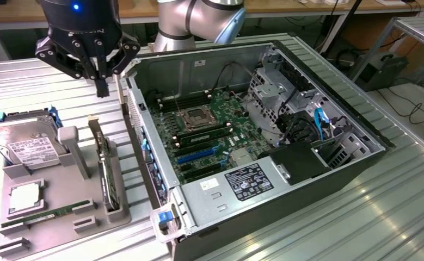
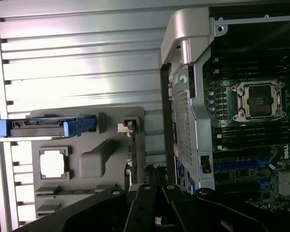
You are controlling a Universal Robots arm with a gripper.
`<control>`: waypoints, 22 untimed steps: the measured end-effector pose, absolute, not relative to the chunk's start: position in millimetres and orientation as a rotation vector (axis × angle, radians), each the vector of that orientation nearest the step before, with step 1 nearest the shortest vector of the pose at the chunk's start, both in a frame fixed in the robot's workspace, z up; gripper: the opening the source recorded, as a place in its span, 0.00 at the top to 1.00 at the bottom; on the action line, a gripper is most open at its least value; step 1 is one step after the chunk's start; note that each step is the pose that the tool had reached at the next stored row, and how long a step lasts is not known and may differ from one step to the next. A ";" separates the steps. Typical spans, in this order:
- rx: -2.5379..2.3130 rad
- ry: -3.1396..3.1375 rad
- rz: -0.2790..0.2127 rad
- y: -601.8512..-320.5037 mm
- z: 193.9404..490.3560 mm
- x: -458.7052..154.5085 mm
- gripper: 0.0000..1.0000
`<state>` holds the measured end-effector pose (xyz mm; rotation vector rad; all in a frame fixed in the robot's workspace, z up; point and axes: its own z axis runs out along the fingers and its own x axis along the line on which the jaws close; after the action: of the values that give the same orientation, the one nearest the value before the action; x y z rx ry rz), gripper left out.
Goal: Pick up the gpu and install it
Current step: 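Reach for the gpu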
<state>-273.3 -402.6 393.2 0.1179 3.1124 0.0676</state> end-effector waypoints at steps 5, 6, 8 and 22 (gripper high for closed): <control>0.118 3.112 0.068 -408.0 393.2 -273.3 0.89; 0.118 3.112 0.068 -408.9 393.1 -273.3 0.89; 0.118 3.112 0.068 -410.2 393.1 -273.4 0.89; 0.118 3.112 0.068 -414.3 392.5 -273.3 0.89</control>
<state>-273.3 -414.3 392.5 0.1179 3.1123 0.0677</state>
